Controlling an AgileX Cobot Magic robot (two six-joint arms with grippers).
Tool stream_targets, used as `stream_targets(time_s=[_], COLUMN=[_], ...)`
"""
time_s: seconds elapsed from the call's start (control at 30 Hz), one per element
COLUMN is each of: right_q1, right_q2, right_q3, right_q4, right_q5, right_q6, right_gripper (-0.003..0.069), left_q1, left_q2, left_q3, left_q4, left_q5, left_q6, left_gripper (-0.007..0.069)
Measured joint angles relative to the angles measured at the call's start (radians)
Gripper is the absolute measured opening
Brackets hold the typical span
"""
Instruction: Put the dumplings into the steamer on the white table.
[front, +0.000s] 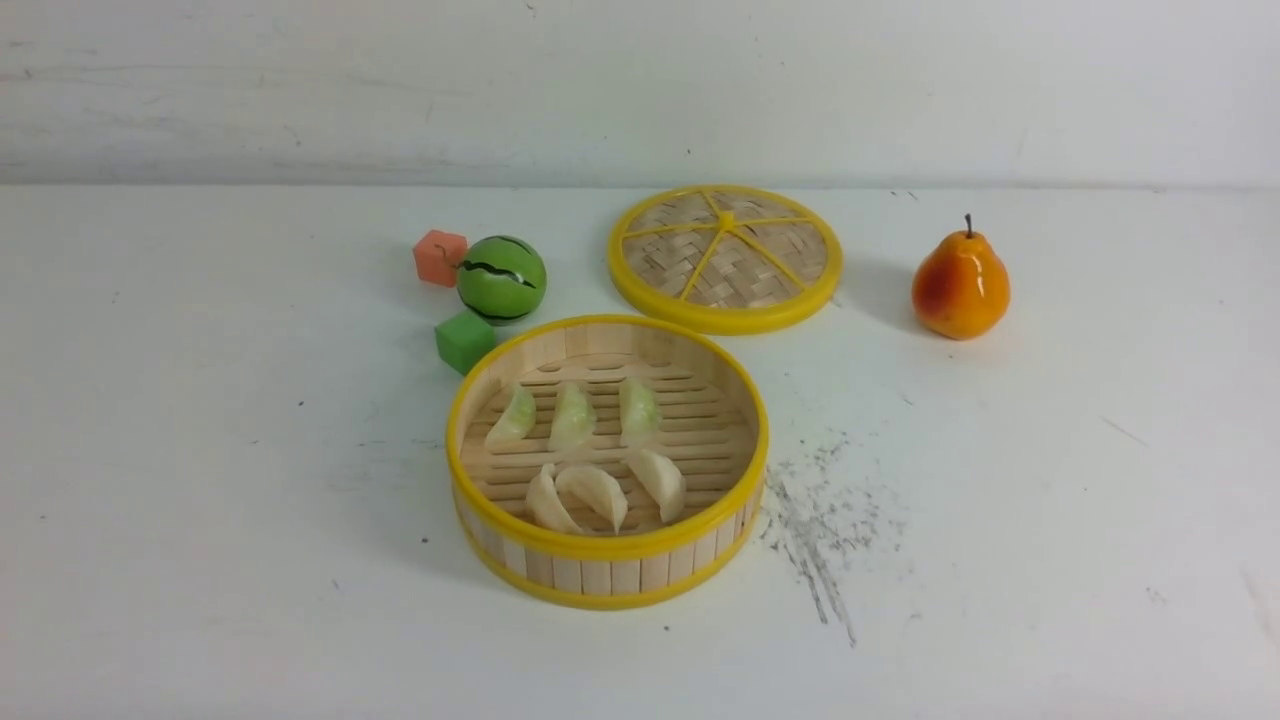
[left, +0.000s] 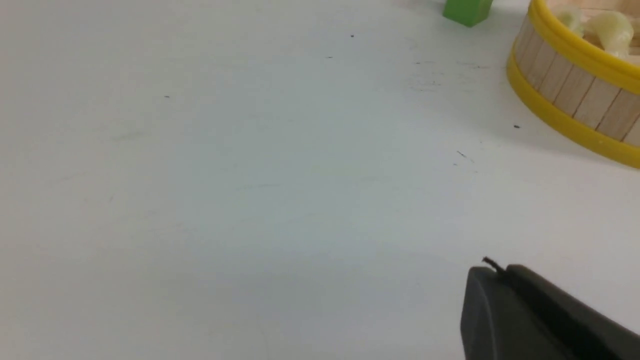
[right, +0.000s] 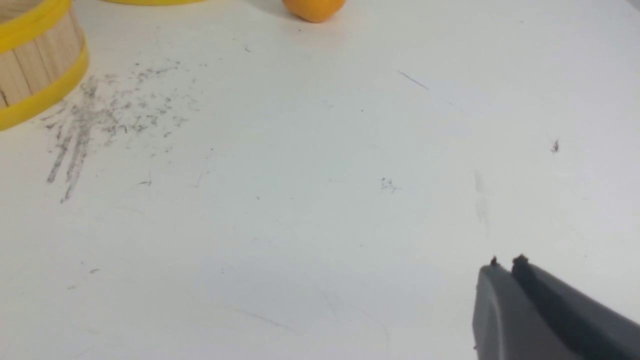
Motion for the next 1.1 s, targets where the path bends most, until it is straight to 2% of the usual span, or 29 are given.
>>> stream_targets(time_s=[1.1], right_q1=[0.000], right_q2=[0.000], right_q3=[0.000], right_q4=[0.000], right_q5=[0.000], right_q6=[0.000], right_gripper=[0.0080], left_q1=[-0.005], left_q2=[0.000], left_q3=[0.000], left_q4=[0.004], left_q5=[0.002], left_q6=[0.004], left_gripper=[-0.0015])
